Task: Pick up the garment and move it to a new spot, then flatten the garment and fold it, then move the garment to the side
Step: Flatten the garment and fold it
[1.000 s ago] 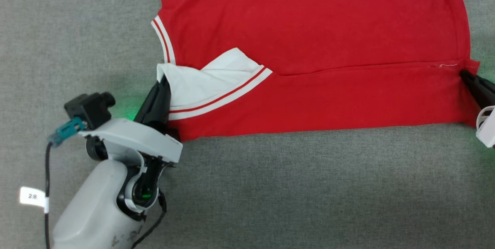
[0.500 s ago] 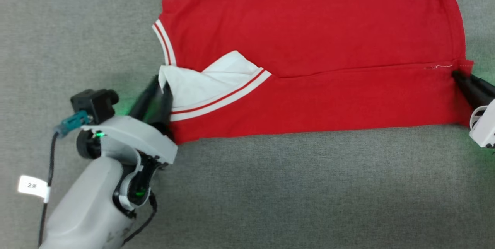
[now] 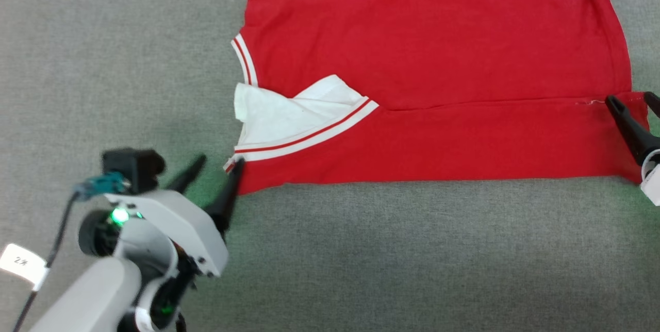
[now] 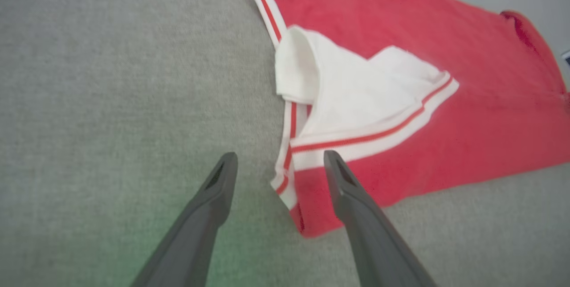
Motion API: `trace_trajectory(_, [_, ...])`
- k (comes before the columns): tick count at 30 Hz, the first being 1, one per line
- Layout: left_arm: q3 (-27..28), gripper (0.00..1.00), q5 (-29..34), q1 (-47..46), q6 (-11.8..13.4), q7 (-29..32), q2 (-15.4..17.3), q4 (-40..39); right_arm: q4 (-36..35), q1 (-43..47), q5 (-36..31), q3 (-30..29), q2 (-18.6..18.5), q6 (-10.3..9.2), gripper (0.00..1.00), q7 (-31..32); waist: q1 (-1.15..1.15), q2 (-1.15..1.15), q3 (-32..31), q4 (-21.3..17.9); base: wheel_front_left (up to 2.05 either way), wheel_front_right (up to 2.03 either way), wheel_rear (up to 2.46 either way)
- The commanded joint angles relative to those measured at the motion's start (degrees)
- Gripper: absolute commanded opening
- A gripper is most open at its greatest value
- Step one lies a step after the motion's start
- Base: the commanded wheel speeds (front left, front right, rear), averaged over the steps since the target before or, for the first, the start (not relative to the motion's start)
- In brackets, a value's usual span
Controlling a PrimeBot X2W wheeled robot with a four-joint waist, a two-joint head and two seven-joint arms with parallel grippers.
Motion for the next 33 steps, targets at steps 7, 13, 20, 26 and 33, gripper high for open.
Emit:
trace_trajectory(7, [-2.3,1.0,-0.3,0.0,3.9,7.1,1.2,-3.8,-2.6,0.3,-1.1,-0.1,1.1,-0.08,1.0,0.8,0.0,0.0,2.4,-1.8,0.0,0.0,0.0])
trace_trajectory(13, [-3.2,1.0,-1.3,-0.6,3.7,9.5,0.8,-1.8,-4.2,0.4,-1.3,-0.2,0.6,-0.08,1.0,1.5,0.0,0.0,3.3,-3.1,0.0,0.0,0.0])
trace_trajectory(20, [-3.8,0.0,-2.4,-0.2,3.0,10.5,0.6,-0.8,-5.5,1.3,-1.7,-1.2,-0.2,-0.08,1.0,2.7,0.0,0.0,3.1,-3.3,0.0,0.0,0.0])
trace_trajectory(26, [-3.9,0.0,-3.0,0.7,2.6,10.1,0.2,-0.7,-8.0,2.2,-1.5,-1.8,-3.0,-0.08,1.0,8.7,0.0,0.0,2.4,-3.0,0.0,0.0,0.0])
trace_trajectory(33, [-4.5,0.0,-2.9,0.4,2.1,9.7,-0.4,-0.7,-10.8,2.9,-0.2,-2.3,-6.5,-0.07,1.0,23.6,0.0,0.0,2.9,-2.4,0.0,0.0,0.0])
